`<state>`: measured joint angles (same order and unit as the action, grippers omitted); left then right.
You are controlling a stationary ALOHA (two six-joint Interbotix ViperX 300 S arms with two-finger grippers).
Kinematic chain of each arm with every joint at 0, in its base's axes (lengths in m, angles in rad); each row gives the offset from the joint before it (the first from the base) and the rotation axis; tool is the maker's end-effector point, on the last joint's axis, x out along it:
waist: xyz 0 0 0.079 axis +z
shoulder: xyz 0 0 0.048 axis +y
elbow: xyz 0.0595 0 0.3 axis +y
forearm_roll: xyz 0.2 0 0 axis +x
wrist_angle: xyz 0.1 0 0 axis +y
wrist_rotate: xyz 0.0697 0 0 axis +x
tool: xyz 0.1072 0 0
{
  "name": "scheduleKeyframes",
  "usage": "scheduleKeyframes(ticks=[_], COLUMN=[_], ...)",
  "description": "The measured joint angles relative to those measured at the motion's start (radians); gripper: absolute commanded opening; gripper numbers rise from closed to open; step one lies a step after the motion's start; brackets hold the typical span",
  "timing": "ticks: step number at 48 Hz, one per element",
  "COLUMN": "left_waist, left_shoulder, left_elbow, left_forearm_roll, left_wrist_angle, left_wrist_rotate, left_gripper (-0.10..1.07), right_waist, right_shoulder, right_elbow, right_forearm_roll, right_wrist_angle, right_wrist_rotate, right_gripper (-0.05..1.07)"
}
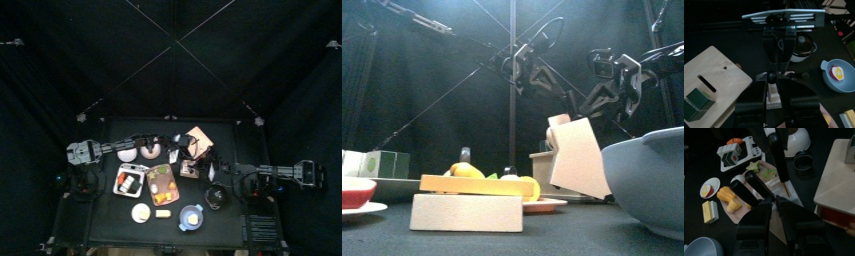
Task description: Pull out cleaver
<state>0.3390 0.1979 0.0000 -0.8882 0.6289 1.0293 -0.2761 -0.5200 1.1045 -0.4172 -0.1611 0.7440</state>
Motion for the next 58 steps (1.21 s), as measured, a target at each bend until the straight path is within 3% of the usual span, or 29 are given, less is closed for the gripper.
scheduleKeyframes(ticks=[13,34,58], left_waist=[0.005,0.006,-0.026], left_shoulder=[-0.091,-0.295,-0.563], left_elbow=[0.064,0.239,0.523], left_forearm_roll=[0.0,0.025,0.026], left_wrist_angle=[0.002,-0.038,-0.276], left_wrist_rotate=[0.005,0.0,0.006], left_gripper=[0.52,0.52,0.52], right_waist=[0.003,0.006,0.006], right_shoulder=[0.0,-0.002,0.008], right_elbow=[0.0,0.0,0.003], right_forearm_roll=[0.0,0.0,0.0], right_wrist_angle=[0.002,0.002,0.012], right_wrist_rotate=[0.0,0.0,0.002], right_gripper=[0.59,0.59,0.59])
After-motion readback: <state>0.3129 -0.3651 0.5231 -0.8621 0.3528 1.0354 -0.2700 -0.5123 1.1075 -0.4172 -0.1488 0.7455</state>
